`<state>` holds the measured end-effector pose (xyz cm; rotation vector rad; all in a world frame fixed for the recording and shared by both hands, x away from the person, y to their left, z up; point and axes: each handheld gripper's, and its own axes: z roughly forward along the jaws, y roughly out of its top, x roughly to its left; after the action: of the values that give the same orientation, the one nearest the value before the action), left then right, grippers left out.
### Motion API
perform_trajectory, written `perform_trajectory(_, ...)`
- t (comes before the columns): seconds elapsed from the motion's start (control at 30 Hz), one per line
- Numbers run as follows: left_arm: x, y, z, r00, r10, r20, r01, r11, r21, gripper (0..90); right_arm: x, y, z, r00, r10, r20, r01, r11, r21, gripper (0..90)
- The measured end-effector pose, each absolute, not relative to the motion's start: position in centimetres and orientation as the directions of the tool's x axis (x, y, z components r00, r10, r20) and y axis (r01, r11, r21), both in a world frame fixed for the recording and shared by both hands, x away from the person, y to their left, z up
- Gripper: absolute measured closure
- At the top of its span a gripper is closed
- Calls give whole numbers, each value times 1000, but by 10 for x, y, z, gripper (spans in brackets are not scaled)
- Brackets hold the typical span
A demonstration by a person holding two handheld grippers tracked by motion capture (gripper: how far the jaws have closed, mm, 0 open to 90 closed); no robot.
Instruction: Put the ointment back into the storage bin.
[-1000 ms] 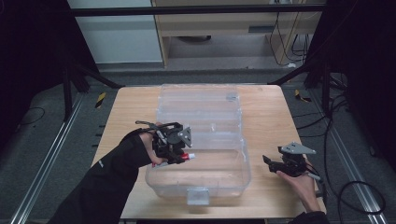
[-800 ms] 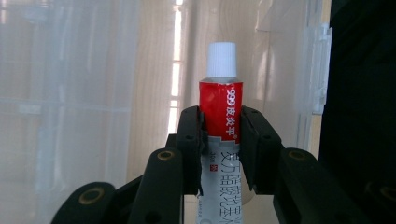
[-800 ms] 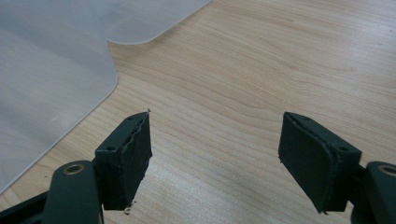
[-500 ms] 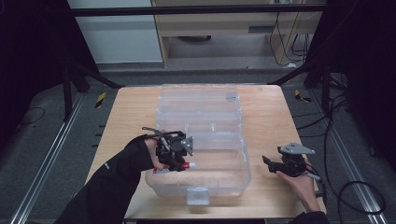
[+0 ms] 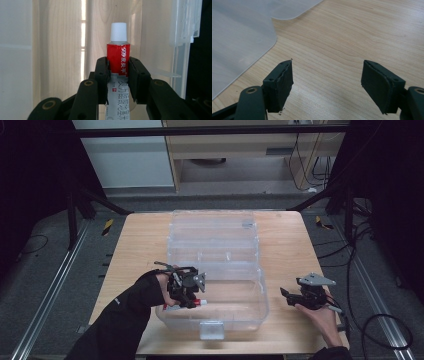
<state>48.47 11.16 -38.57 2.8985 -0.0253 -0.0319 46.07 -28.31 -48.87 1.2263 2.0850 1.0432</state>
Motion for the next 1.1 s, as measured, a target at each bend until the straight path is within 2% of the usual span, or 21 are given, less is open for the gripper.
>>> perform_trajectory(0.27,481,111,-400,999,14,-49,24,-977,214,705,461,-283,-490,-475,879,-46,494,310,812,256)
perform_trajectory(0.6,484,109,-415,998,-24,-61,-11,-979,205,705,461,-282,-490,-480,876,-46,497,315,808,249)
perform_trajectory(0.63,483,109,-416,998,3,-68,17,-980,201,705,461,-281,-490,-479,877,-38,502,309,808,249)
perform_trajectory(0.77,484,108,-420,997,-14,-72,0,-982,189,705,461,-282,-490,-479,877,-42,499,312,809,248)
perform_trajectory(0.8,485,107,-420,997,-44,-66,-31,-982,187,705,461,-282,-490,-481,876,-46,497,316,809,247)
perform_trajectory(1.1,487,107,-426,996,-43,-76,-29,-983,180,704,461,-281,-491,-483,874,-47,496,317,808,245)
